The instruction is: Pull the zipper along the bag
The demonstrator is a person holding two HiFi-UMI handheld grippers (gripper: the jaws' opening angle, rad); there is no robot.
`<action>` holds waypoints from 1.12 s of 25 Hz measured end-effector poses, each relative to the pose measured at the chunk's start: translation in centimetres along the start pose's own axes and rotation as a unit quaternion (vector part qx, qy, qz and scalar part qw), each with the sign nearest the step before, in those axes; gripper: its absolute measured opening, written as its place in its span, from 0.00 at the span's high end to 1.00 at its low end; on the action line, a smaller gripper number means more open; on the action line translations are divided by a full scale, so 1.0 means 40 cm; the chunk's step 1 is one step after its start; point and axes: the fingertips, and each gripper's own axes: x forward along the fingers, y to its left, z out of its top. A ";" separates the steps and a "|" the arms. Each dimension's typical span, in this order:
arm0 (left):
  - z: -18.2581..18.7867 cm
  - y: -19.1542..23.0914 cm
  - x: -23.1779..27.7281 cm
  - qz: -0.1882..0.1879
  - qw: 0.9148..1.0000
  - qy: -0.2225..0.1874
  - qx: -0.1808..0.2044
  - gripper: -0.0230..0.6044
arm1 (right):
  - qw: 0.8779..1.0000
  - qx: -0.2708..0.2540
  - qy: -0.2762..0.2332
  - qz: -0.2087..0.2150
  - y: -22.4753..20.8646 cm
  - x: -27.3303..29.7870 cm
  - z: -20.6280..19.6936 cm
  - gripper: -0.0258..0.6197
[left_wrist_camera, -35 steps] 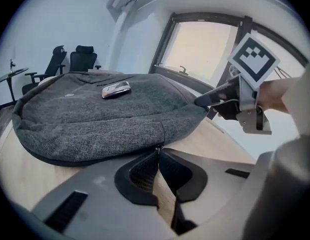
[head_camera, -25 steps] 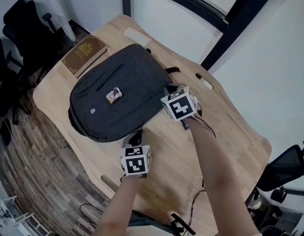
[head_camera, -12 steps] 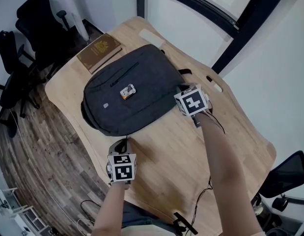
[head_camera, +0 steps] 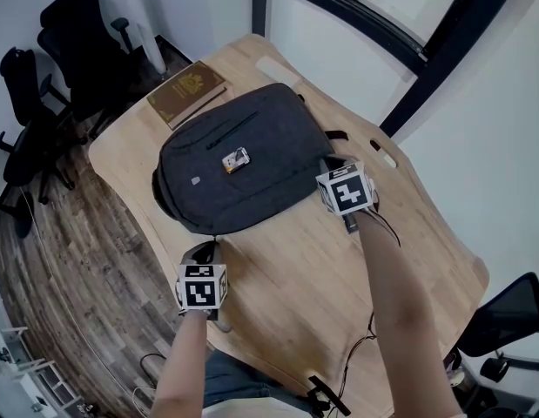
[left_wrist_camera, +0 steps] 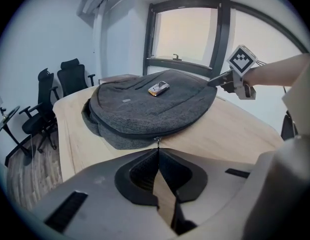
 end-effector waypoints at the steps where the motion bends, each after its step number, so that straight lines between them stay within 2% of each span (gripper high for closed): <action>1: 0.000 -0.009 -0.003 -0.005 1.000 0.000 0.004 0.93 | 1.000 0.004 -0.008 0.003 0.005 -0.014 0.001 0.88; 5: -0.012 -0.066 -0.013 -0.035 0.999 0.000 0.011 0.93 | 0.999 0.003 -0.039 0.022 0.047 -0.078 -0.010 0.88; 10: -0.040 -0.174 -0.018 -0.071 0.997 0.008 0.040 0.93 | 0.998 0.017 -0.042 0.052 0.142 -0.132 -0.060 0.88; 13: -0.057 -0.231 -0.018 -0.084 0.995 0.013 0.061 0.93 | 0.995 0.032 -0.041 0.084 0.233 -0.150 -0.084 0.88; 14: -0.063 -0.245 -0.016 -0.087 0.994 0.014 0.065 0.93 | 0.994 0.030 -0.037 0.099 0.272 -0.150 -0.092 0.88; 15: -0.066 -0.257 -0.015 -0.088 0.994 0.014 0.068 0.93 | 0.993 0.024 -0.030 0.114 0.313 -0.147 -0.100 0.81; 16: -0.070 -0.267 -0.015 -0.089 0.993 0.015 0.070 0.93 | 0.992 0.016 -0.022 0.127 0.353 -0.143 -0.107 0.81; 18: -0.075 -0.279 -0.014 -0.088 0.993 0.017 0.073 0.93 | 0.990 -0.009 -0.004 0.139 0.417 -0.130 -0.125 0.88; 19: -0.078 -0.282 -0.013 -0.086 0.993 0.019 0.074 0.93 | 0.990 -0.023 0.009 0.139 0.439 -0.119 -0.141 0.88; 21: -0.083 -0.283 -0.011 -0.085 0.993 0.022 0.074 0.93 | 0.990 -0.036 0.038 0.127 0.456 -0.096 -0.178 0.88; 25: -0.088 -0.285 -0.013 -0.084 0.993 0.022 0.084 0.93 | 0.990 0.002 0.078 0.119 0.455 -0.061 -0.209 0.88; 28: -0.085 -0.280 -0.021 -0.082 0.992 0.023 0.093 0.93 | 0.986 -0.016 0.108 0.125 0.459 -0.059 -0.214 0.88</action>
